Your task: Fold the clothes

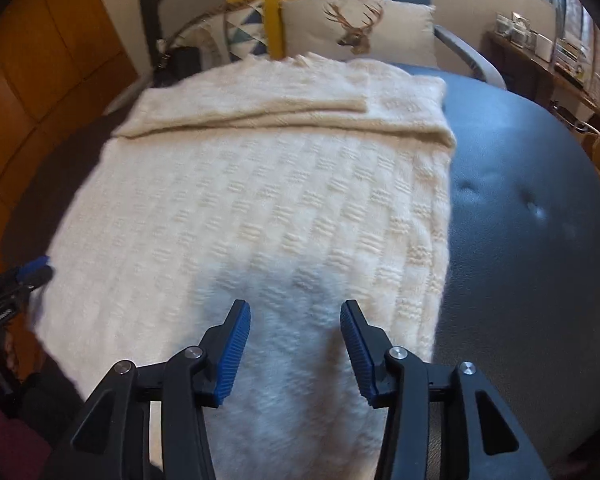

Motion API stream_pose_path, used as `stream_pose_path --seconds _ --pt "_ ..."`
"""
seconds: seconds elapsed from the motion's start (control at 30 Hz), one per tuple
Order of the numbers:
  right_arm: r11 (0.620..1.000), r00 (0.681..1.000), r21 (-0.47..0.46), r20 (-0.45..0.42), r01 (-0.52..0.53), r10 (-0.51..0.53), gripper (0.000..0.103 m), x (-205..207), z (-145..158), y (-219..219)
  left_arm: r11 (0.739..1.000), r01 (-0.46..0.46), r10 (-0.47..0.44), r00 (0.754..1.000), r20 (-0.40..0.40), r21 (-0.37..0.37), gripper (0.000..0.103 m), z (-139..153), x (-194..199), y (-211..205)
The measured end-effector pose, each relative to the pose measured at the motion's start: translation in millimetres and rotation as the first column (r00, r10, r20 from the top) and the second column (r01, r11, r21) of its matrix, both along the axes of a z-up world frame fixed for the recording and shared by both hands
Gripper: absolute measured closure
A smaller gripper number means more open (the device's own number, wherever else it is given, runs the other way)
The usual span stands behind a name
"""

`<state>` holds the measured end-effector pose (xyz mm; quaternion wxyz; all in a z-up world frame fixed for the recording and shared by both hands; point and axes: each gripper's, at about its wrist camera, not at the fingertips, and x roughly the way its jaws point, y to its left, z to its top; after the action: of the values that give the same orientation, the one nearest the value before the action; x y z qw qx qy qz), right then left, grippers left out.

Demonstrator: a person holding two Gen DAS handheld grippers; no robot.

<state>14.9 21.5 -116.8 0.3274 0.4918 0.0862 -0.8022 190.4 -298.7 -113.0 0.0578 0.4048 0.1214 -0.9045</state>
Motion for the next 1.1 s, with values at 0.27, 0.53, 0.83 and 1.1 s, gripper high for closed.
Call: stream_pose_path --seconds 0.27,0.53,0.83,1.1 --pt "0.985 0.992 0.122 -0.005 -0.122 0.124 0.055 42.6 -18.5 -13.9 0.998 0.043 -0.043 0.999 0.008 -0.043 0.057 2.5 -0.2 18.0" --pt "0.99 0.991 0.063 -0.021 -0.128 0.129 0.055 20.9 -9.1 -52.9 0.989 0.145 -0.144 0.988 0.057 -0.017 0.056 -2.0 -64.1 44.4" --pt "0.992 0.991 0.05 -0.056 -0.119 0.122 0.055 -0.6 -5.2 -68.0 0.984 0.175 -0.173 0.982 -0.079 0.021 0.056 32.0 -97.5 19.3" --pt "0.992 0.998 0.115 -0.027 -0.046 0.049 0.055 -22.5 -26.2 -69.8 0.981 0.129 -0.134 0.991 0.023 0.143 0.057 -12.0 -132.9 -15.0"
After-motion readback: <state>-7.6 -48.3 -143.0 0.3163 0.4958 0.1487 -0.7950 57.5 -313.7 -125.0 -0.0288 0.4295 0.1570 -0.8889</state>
